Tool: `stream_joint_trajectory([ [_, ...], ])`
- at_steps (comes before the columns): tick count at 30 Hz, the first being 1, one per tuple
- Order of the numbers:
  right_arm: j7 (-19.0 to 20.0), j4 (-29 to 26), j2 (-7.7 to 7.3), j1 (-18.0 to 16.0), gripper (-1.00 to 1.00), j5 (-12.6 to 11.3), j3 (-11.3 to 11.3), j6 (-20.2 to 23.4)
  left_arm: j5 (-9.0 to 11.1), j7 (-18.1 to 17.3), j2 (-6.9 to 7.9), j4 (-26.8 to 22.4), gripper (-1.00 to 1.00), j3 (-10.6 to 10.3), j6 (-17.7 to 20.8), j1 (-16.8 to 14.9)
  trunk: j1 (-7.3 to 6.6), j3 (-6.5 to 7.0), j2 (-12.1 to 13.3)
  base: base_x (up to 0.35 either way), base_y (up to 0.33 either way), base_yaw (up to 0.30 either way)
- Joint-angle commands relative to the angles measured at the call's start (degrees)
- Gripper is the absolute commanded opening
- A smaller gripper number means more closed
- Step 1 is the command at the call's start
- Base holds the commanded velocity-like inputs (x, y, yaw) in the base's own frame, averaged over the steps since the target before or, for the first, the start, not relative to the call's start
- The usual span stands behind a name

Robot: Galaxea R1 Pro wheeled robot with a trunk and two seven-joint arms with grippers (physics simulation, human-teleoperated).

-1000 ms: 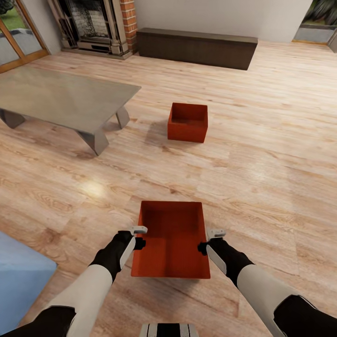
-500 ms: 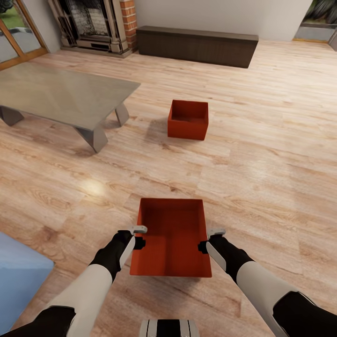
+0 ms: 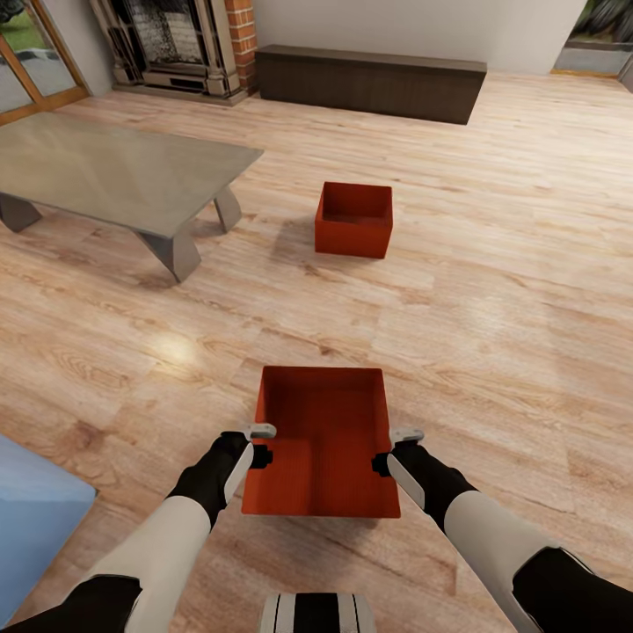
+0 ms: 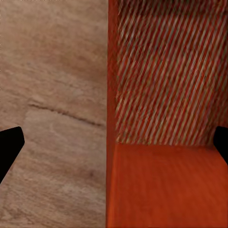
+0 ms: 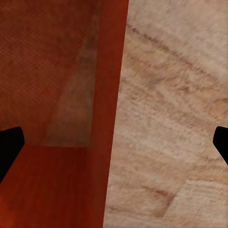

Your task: Move the two storage containers from the living room to the garage. In the garage, place one container on the floor and stack the other container on top of it (either order is fine).

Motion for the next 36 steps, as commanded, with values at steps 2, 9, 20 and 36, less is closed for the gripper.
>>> stream_joint_trajectory([
  [2, -0.5, -0.1, -0.07, 0.0, 1.00, -0.6, 0.5, 0.2, 0.1, 0.3, -0.01, -0.3, 1.00, 0.0, 0.3, 0.0, 0.00, -0.04, 0.0, 0.000, 0.000, 0.000],
  [9, -0.5, -0.1, -0.07, 0.0, 1.00, -0.9, 0.4, -0.2, 0.1, 0.3, -0.01, -2.4, 1.00, -0.1, 0.3, 0.0, 0.00, -0.04, 0.0, 0.000, 0.000, 0.000],
  [20, -0.6, -0.2, -0.58, 0.0, 1.00, -5.9, 0.4, -1.8, -0.1, 0.3, -0.01, -2.9, 1.00, -0.3, 0.3, 0.0, 0.00, -0.04, 0.0, 0.000, 0.000, 0.000],
  [36, -0.6, -0.2, -0.66, 0.0, 1.00, -6.0, 0.4, -2.6, -0.1, 0.3, -0.01, -2.9, 1.00, -0.3, 0.4, 0.0, 1.97, -1.66, -3.6, 0.000, 0.000, 0.000],
])
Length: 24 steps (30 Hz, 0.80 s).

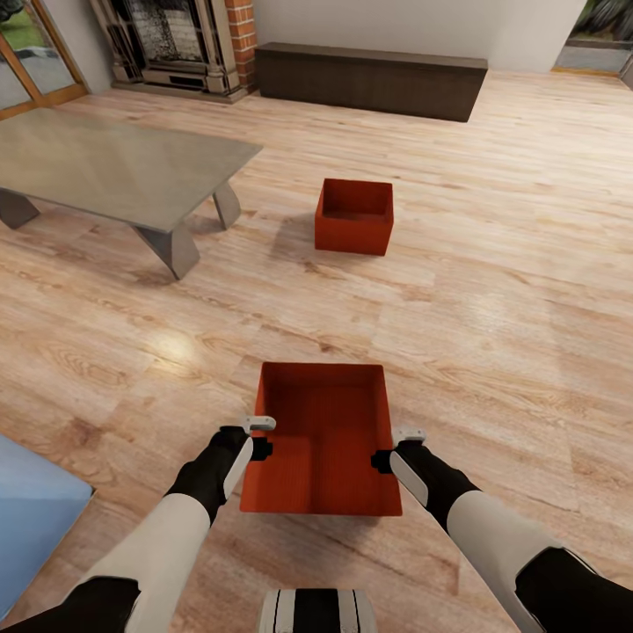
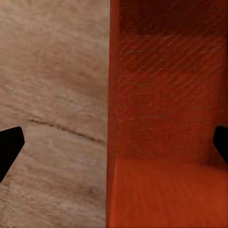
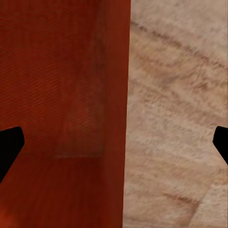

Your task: Move the two storage containers from the living room to the garage. In the garage, place one container on the floor and stack the other container on top of it (either order is fine).

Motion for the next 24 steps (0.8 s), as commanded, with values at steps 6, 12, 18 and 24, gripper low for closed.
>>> stream_joint_trajectory([
  [6, -0.5, -0.1, -0.05, 0.0, 1.00, -0.6, 0.5, 0.2, 0.0, 0.3, -0.01, -0.1, 1.00, -0.1, 0.3, 0.0, 0.87, -0.76, -1.6, 0.000, 0.000, 0.000],
  [12, -0.5, -0.1, -0.05, 0.0, 1.00, -0.6, 0.5, 0.2, 0.0, 0.3, -0.01, -0.1, 1.00, -0.1, 0.3, 0.0, 1.31, -1.12, -2.4, 0.000, 0.000, 0.000],
  [18, -0.5, -0.1, -0.05, 0.0, 1.00, -0.6, 0.5, 0.2, 0.0, 0.3, -0.01, -0.1, 1.00, -0.1, 0.3, 0.0, 2.63, -2.20, -4.8, 0.000, 0.000, 0.000],
  [24, -0.5, -0.1, -0.05, 0.0, 1.00, -0.6, 0.5, 0.2, 0.0, 0.3, -0.01, -0.2, 1.00, -0.1, 0.3, 0.0, 2.63, -2.20, -4.8, 0.000, 0.000, 0.000],
])
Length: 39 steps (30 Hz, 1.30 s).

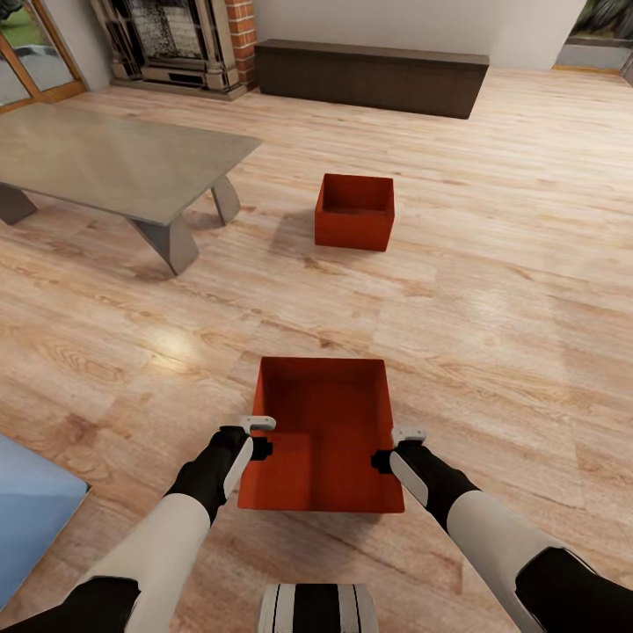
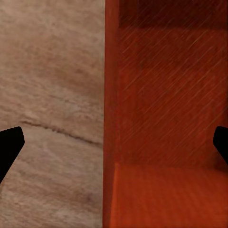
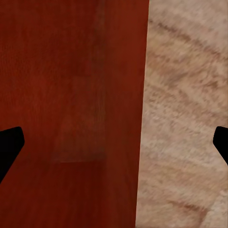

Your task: Move the two storage containers from the living room to the garage. In the garage, place one container on the floor and stack the other container on top of it (either order is fine).

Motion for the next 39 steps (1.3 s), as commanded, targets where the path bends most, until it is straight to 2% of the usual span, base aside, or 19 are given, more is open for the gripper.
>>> stream_joint_trajectory([
  [1, -0.5, -0.1, -0.05, 0.0, 1.00, -0.6, 0.5, 0.2, 0.1, 0.2, -0.01, -0.1, 1.00, -0.1, 0.3, 0.0, -0.01, -0.04, 0.0, 0.000, 0.000, 0.000],
  [10, -0.5, -0.1, -0.08, 0.0, 1.00, -0.6, 0.5, 0.2, 0.1, 0.2, -0.01, -0.1, 1.00, 0.0, 0.3, 0.0, 1.75, -1.47, -3.2, 0.000, 0.000, 0.000],
  [13, -0.5, -0.1, -0.09, 0.0, 1.00, -0.6, 0.5, 0.2, 0.1, 0.2, -0.01, -0.1, 1.00, 0.0, 0.3, 0.0, 1.75, -1.47, -3.2, 0.000, 0.000, 0.000],
  [21, -0.5, -0.1, -0.14, 0.0, 1.00, -0.6, 0.5, 0.2, 0.1, 0.2, -0.01, -0.1, 1.00, 0.2, 0.3, 0.0, 3.51, -2.91, -6.4, 0.000, 0.000, 0.000],
  [32, -0.5, -0.1, -0.14, 0.0, 1.00, -0.6, 0.5, 0.2, 0.0, 0.2, -0.01, -0.1, 1.00, 0.2, 0.3, 0.0, 3.51, -2.91, -6.4, 0.000, 0.000, 0.000],
  [39, -0.6, -0.1, -0.14, 0.0, 1.00, -0.6, 0.5, 0.2, 0.0, 0.2, -0.01, -0.1, 1.00, 0.2, 2.3, 0.0, 3.51, -2.91, -6.4, 0.000, 0.000, 0.000],
])
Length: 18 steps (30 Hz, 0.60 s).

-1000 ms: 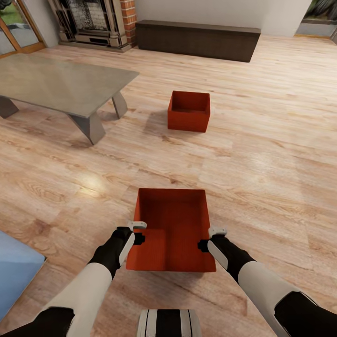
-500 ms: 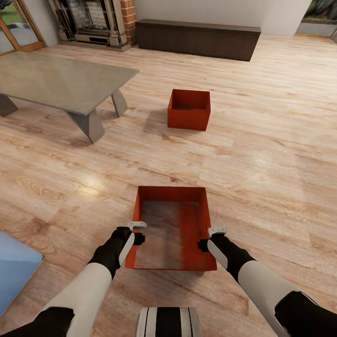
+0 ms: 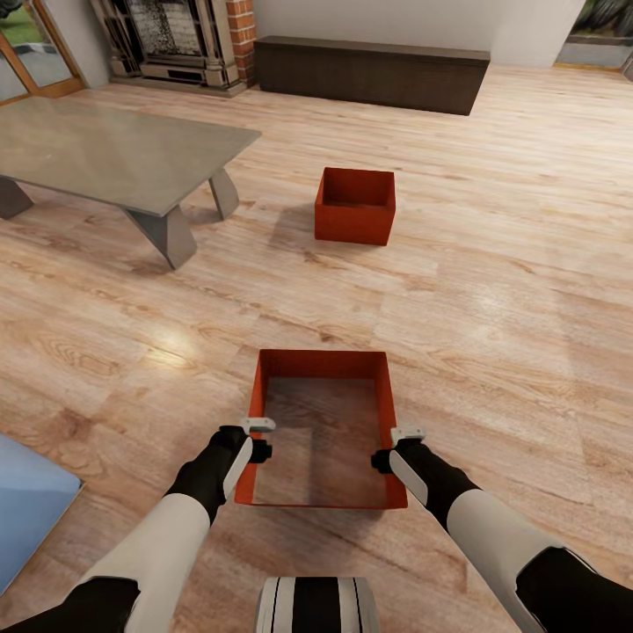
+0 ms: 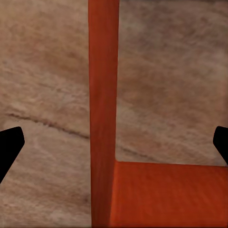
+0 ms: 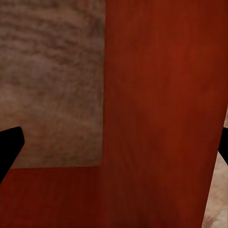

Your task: Move the two storage containers from the living room to the garage. In the garage, place one container on the floor and stack the other container on top of it (either order is fine).

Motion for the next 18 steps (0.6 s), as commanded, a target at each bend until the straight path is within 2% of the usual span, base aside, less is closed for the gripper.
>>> stream_joint_trajectory([
  [1, -0.1, 0.7, -0.06, 0.1, 1.00, -1.2, 0.3, -1.6, 0.1, 0.2, 0.00, 0.0, 1.00, 0.0, 0.3, 0.0, 0.04, -0.05, 0.0, 0.000, 0.000, 0.000],
  [18, -0.1, 0.7, -0.06, 0.1, 1.00, -1.2, 0.3, -1.6, 0.1, 0.5, 0.06, 0.0, 1.00, -0.2, -0.1, 0.0, 0.04, -0.05, 0.0, 0.000, 0.000, 0.000],
])
